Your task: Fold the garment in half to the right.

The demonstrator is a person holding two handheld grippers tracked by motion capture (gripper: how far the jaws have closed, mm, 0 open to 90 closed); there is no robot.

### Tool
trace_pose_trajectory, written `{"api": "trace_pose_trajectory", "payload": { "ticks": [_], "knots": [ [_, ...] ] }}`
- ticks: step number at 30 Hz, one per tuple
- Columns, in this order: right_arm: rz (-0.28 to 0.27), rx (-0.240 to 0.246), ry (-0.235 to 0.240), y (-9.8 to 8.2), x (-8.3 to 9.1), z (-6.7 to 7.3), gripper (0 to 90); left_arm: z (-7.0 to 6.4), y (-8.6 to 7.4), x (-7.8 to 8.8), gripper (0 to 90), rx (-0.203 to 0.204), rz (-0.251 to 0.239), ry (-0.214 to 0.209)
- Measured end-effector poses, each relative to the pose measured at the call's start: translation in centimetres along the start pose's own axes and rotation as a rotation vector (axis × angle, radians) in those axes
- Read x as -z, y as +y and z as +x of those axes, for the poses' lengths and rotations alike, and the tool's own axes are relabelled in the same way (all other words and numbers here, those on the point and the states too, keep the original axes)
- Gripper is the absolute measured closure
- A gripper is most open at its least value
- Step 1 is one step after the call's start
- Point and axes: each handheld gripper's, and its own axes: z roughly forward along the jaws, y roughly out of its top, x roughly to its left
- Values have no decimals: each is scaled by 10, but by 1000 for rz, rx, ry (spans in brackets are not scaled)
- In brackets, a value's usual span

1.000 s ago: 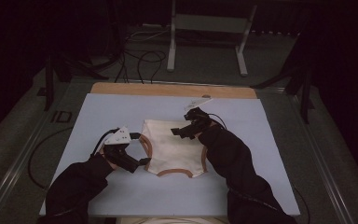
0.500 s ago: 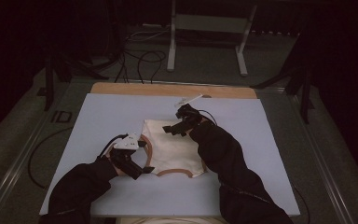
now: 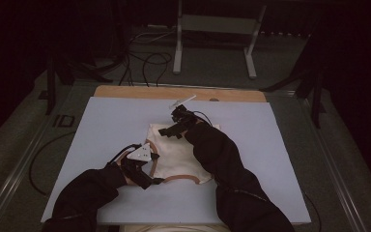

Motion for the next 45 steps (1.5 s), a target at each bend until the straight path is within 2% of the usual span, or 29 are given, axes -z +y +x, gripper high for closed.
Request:
{"api": "trace_pose_trajectory", "payload": {
  "ticks": [4,9,15,17,19,21,25,29,30,32,36,38,45],
  "knots": [
    [18,13,10,3,-9,4,110,-1,-3,-5,148,-29,48,-24],
    [26,21,21,5,-15,8,110,1,-7,-10,180,-36,82,-42],
    [32,26,25,4,-19,10,110,3,-8,-21,237,-76,122,-26],
    [33,21,24,4,-19,9,110,3,-9,-28,250,-96,147,3],
    [33,21,24,4,-19,9,110,3,-9,-28,266,-100,147,0],
    [32,23,27,4,-19,10,111,4,-6,-29,296,-110,142,40],
    [34,21,23,5,-20,10,111,10,-4,-32,374,-103,130,65],
    [36,15,22,6,-21,11,112,16,-2,-35,528,-81,106,114],
    [38,14,22,7,-22,11,112,17,-2,-36,575,-84,105,117],
    [35,18,24,7,-23,10,111,19,-1,-38,664,-66,98,124],
    [37,27,28,9,-26,11,112,18,1,-40,805,-83,106,121],
    [42,26,29,9,-29,11,112,19,1,-40,827,-66,103,117],
    [66,28,31,16,-43,12,128,19,0,-40,837,-49,102,115]
  ]
}}
